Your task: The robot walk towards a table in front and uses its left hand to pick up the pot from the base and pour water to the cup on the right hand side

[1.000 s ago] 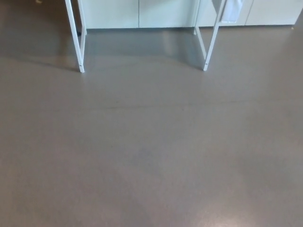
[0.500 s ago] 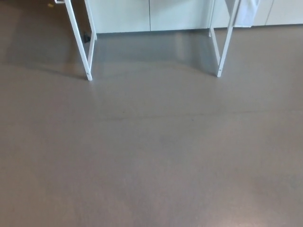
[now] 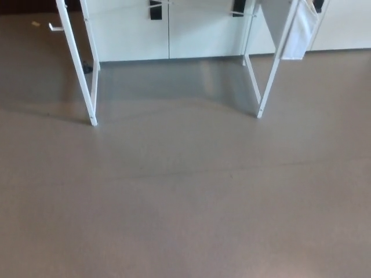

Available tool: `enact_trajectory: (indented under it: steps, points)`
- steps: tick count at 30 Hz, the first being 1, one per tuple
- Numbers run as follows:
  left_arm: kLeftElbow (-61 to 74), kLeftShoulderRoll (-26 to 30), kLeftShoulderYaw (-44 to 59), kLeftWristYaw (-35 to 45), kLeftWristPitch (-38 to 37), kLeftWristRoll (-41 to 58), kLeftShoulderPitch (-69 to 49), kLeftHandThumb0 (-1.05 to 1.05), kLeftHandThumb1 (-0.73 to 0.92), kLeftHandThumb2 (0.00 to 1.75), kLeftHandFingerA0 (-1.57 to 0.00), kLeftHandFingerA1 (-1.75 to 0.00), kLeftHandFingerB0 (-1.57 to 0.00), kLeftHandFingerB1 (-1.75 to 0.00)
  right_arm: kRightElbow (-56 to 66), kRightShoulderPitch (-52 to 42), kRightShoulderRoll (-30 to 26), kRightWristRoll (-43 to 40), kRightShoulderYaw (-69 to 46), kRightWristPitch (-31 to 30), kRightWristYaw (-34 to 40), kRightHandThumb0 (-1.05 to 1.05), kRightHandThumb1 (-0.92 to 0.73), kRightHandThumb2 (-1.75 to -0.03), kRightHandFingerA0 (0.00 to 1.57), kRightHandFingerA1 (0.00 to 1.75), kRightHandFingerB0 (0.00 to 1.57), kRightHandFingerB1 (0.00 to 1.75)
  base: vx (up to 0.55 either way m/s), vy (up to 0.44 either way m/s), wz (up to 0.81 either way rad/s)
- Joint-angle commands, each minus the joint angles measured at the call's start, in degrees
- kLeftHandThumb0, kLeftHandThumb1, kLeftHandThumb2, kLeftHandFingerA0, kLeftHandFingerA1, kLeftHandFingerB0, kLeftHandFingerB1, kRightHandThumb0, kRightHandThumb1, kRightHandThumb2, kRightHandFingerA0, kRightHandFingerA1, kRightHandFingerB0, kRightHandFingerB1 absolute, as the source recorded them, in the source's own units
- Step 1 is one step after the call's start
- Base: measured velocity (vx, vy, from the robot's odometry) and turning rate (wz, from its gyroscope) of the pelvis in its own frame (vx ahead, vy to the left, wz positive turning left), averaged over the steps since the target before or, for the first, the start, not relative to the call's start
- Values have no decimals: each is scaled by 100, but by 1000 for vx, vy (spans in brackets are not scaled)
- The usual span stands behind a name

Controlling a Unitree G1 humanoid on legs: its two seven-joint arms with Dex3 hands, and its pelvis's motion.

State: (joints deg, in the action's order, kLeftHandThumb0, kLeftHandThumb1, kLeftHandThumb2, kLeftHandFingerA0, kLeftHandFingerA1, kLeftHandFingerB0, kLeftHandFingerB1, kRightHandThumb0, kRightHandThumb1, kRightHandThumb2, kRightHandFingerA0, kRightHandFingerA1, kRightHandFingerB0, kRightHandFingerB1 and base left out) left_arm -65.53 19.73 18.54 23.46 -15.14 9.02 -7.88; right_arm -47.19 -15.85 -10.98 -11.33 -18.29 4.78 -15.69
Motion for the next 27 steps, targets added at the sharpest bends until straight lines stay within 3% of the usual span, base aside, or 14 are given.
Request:
enact_trajectory:
  steps: [1, 13, 20, 27]
  points:
    - [48, -102, -206, -510, -518, -258, -181, -8, 49, 54, -41, -37, -41, -34, -120, -30, -130, 55, 14, 281, -42, -8, -41, -86, 35, 56, 17, 49, 206, -23, 7]
    - [42, -135, -320, -592, -596, -225, -275, -10, 48, 55, -42, -38, -39, -35, 101, -231, -107, -4, 73, 243, -153, -8, -42, -87, 31, 55, 15, 48, 322, -118, 12]
    - [-2, -137, -304, -518, -585, -178, -331, -11, 47, 54, -43, -38, -39, -34, -599, -105, -215, 91, 84, 627, -167, -10, -40, -85, 33, 55, 17, 48, 356, 134, -7]
    - [-39, -220, -353, -506, -627, -202, -300, -10, 49, 54, -39, -38, -36, -34, -307, -228, -144, -23, 62, 479, -213, -8, -42, -86, 29, 54, 15, 48, 380, 150, -13]
